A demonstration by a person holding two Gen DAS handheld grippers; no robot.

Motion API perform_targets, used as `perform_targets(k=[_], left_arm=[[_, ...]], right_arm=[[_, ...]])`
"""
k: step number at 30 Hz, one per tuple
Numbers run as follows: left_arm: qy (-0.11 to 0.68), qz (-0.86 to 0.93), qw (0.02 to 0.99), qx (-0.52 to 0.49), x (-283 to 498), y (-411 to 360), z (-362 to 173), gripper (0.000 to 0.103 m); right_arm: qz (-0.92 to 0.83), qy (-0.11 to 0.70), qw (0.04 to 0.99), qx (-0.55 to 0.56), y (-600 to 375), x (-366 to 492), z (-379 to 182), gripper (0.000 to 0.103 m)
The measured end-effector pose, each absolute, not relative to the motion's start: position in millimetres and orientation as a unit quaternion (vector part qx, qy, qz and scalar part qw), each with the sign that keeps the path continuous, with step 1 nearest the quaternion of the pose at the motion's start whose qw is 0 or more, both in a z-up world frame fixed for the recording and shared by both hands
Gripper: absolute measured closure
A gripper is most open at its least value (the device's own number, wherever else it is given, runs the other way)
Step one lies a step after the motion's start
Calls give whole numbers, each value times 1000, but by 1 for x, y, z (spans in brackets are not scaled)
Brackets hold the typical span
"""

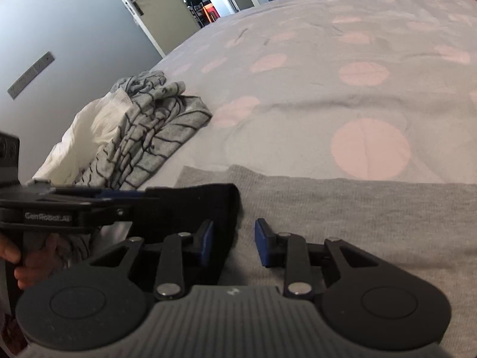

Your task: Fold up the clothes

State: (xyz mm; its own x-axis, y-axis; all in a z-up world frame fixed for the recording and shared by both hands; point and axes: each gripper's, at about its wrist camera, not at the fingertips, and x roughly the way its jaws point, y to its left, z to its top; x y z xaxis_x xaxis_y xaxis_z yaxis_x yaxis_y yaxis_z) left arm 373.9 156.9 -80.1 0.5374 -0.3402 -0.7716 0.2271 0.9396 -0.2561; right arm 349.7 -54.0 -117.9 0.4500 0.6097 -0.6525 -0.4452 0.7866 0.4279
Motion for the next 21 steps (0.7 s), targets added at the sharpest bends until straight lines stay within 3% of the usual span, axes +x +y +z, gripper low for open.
perform_targets(k=[4,11,21], left_arm=[[441,-159,880,-75,370,160,-67,48],[445,-158,878,-79,354,164,-39,47],[455,-169,871,-77,333,185,-51,47]], right_arm=[[302,419,850,106,-70,335,-93,67],[293,411,863,23,-87,259,-53,65],[277,426,860,-55,-44,121,-62,62]])
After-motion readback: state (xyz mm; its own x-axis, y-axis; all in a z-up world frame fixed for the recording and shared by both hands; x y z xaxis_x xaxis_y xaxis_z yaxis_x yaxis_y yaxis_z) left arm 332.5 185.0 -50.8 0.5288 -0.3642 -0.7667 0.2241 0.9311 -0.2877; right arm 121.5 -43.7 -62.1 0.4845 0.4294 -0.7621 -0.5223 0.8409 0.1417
